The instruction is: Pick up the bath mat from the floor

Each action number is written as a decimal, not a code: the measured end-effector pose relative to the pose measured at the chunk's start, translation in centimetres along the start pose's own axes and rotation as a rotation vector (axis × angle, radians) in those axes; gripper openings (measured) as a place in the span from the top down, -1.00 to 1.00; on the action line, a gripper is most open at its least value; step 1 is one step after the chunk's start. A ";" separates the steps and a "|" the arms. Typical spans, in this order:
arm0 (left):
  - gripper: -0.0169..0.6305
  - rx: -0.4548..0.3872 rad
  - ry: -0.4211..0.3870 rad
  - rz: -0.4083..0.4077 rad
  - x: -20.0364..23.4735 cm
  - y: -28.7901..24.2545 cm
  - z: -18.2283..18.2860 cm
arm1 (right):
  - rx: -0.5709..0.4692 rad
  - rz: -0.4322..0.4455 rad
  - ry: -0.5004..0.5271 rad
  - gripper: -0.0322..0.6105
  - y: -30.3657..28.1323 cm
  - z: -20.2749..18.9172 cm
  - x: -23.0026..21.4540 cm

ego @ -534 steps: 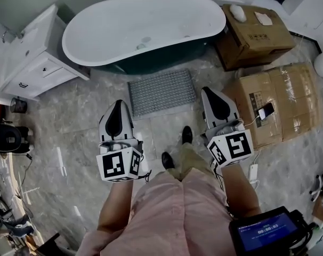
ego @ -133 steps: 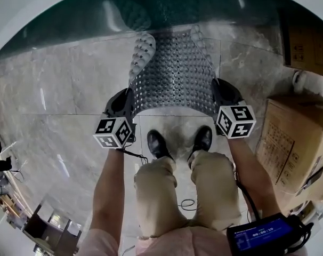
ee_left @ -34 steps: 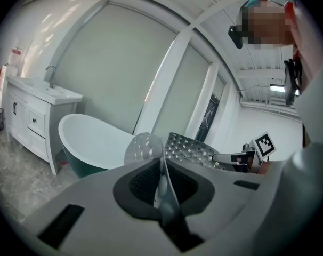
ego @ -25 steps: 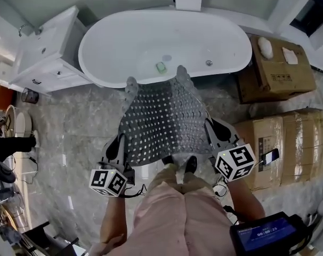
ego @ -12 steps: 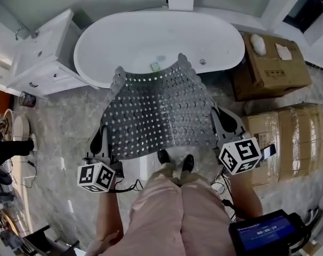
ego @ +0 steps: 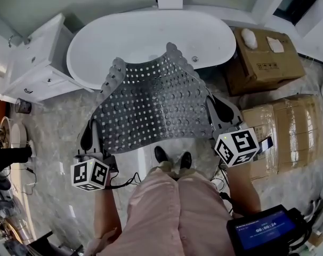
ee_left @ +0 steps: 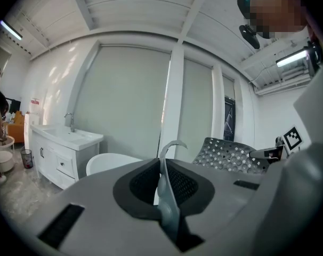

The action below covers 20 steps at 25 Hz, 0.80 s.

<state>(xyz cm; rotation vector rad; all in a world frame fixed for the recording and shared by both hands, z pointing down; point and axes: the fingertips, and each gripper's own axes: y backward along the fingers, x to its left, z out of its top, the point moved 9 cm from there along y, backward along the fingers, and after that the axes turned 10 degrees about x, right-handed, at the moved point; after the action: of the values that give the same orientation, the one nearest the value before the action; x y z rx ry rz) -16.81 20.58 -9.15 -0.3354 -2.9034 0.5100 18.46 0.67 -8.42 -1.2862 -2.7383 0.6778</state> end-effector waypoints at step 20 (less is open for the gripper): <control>0.83 -0.055 -0.027 -0.007 -1.7 -0.2 1.0 | -0.042 0.005 0.006 0.81 0.8 0.0 -0.1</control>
<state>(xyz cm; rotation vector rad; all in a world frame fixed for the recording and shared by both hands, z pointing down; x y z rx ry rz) -15.42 19.72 -10.20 -0.3287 -2.9476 0.4378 19.14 1.08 -8.75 -1.3008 -2.7597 0.6192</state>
